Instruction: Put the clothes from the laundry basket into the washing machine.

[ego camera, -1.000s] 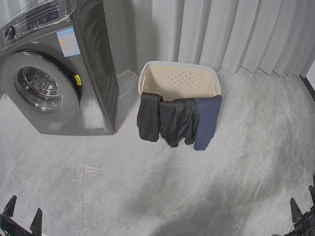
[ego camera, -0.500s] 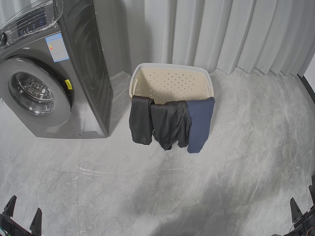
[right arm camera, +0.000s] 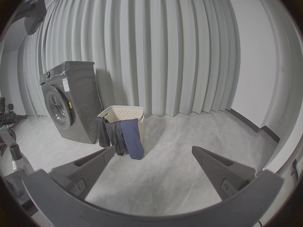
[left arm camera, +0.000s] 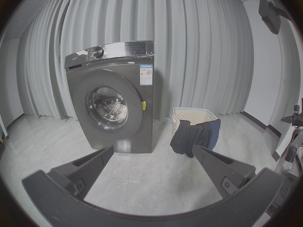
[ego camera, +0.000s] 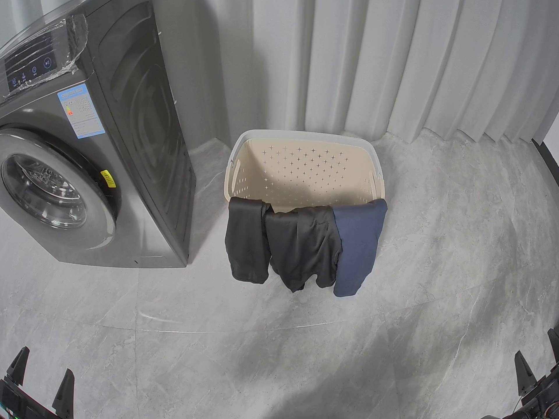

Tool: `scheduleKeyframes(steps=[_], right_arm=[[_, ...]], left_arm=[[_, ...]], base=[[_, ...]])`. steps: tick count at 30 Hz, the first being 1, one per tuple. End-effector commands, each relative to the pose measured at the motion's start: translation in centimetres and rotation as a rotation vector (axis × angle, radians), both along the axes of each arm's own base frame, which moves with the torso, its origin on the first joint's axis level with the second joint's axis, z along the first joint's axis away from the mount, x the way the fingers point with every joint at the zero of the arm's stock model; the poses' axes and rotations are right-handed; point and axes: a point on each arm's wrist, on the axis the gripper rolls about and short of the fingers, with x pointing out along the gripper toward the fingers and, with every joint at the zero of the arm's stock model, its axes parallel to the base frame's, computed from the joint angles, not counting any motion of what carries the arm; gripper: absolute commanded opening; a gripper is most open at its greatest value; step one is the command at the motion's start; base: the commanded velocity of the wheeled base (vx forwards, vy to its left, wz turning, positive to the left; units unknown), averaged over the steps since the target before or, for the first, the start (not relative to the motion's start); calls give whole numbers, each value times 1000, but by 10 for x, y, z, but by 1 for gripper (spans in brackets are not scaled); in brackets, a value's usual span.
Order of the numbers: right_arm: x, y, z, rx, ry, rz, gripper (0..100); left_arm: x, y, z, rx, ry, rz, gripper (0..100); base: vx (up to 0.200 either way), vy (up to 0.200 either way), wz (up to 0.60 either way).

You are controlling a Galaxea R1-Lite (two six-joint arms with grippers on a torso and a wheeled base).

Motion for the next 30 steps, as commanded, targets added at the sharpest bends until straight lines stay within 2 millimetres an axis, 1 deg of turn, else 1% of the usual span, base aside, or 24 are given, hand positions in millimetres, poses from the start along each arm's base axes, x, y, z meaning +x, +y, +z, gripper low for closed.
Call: scheduleKeyframes(steps=[1,4,10,19,30], right_arm=[[1,0,-5,0,8,0,100],[1,0,-5,0,8,0,100],[1,0,-5,2,8,0,100],[1,0,-5,0,8,0,100],[1,0,-5,0,8,0,100]], left_arm=[[0,0,-5,0,-1,0,100],[0,0,-5,0,1,2,100],[0,0,-5,0,1,-1,100],[0,0,-5,1,1,-1,100],[0,0,-5,0,1,-1,100]], base=[[200,0,0],[200,0,0],[0,0,0],[0,-200,0],[0,0,0]])
